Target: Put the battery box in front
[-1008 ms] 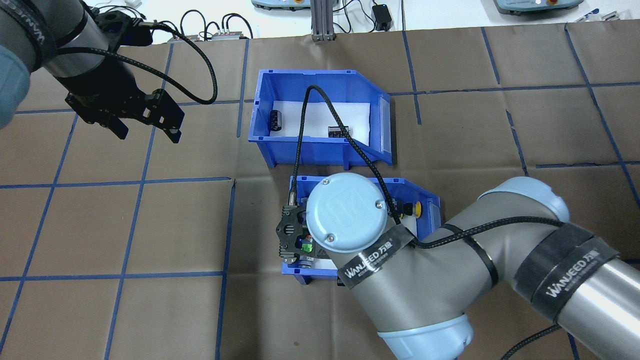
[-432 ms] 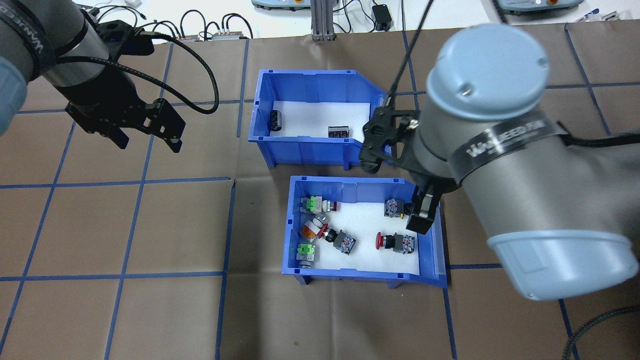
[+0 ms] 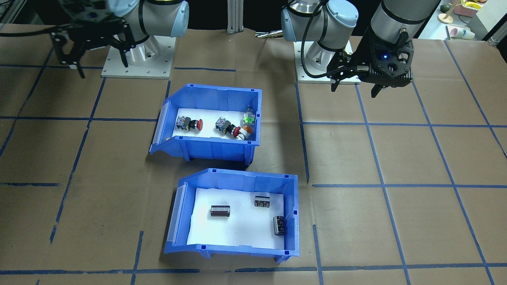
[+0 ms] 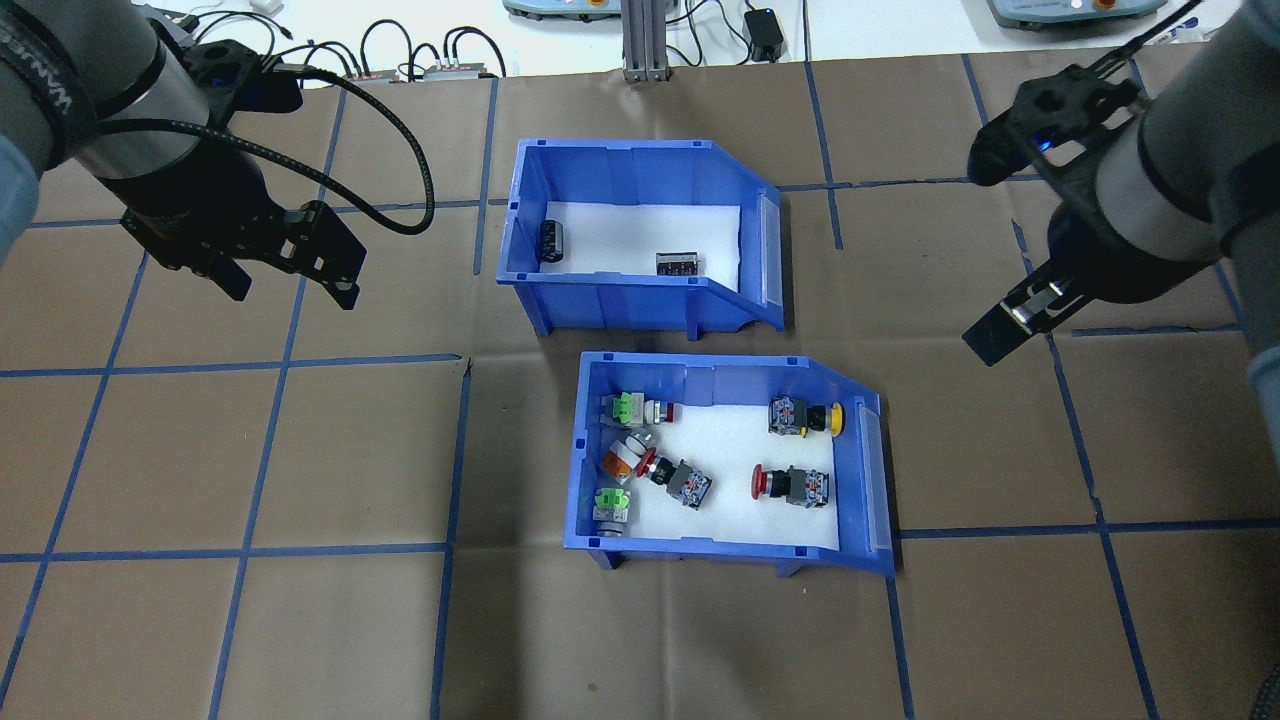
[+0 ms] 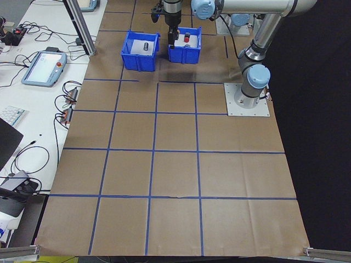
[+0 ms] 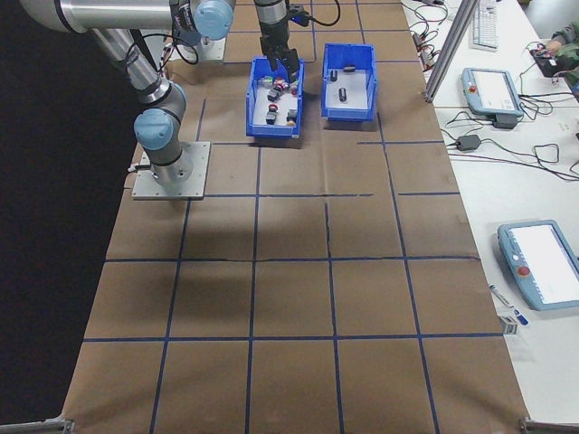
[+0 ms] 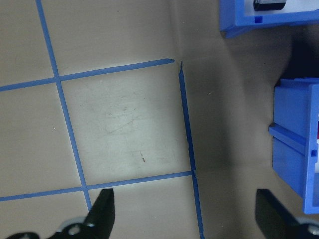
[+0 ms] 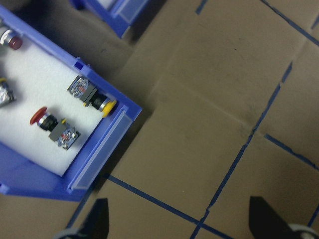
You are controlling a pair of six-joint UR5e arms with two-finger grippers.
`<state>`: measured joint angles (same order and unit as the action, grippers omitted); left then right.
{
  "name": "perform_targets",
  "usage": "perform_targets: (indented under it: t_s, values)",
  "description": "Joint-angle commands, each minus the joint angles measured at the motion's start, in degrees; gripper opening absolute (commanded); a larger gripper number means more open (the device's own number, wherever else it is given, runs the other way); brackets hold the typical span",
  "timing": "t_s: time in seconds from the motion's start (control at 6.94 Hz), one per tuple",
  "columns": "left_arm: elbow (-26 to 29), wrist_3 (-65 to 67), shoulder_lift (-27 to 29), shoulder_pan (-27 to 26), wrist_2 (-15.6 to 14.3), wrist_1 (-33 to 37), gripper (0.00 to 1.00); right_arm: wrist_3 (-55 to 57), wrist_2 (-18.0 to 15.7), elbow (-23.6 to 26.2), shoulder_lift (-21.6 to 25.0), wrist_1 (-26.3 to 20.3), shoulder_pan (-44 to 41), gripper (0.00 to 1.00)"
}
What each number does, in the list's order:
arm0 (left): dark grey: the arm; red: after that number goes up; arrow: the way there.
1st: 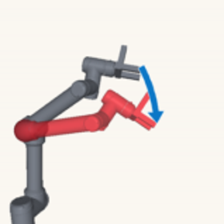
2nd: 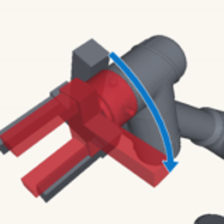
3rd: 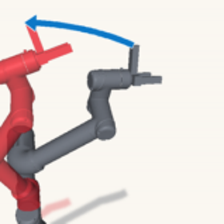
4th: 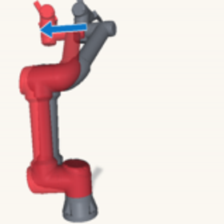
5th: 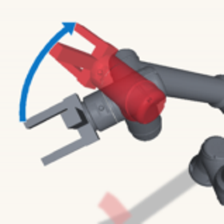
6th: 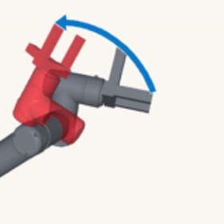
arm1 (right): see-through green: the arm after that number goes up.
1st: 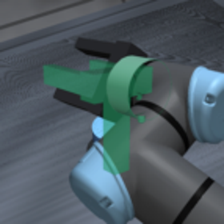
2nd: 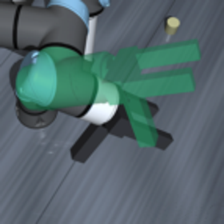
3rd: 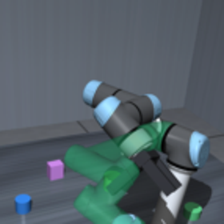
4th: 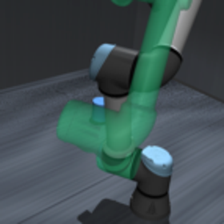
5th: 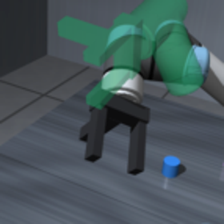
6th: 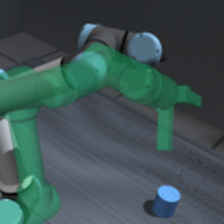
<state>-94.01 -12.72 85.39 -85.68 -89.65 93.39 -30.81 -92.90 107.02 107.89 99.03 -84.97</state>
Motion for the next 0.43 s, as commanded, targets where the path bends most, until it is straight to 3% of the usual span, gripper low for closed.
perform_targets:
  t_s: [0.0, 0.14, 0.29]
  values:
    - [-0.12, -0.03, 0.13, 0.07, 0.26, 0.12, 1.0, 24.81, 2.1, 0.03, -0.39, -0.15, 1.74, 1.0]
    - [-0.03, 0.06, 0.13, 0.07, 0.26, 0.12, 1.0, 29.53, 5.41, -0.06, -1.27, 0.11, 1.74, 1.0]
    - [-0.12, 0.06, 0.22, 0.07, 0.26, 0.12, 1.0, 33.49, 6.05, -0.58, -2.75, 0.11, 1.57, 1.0]
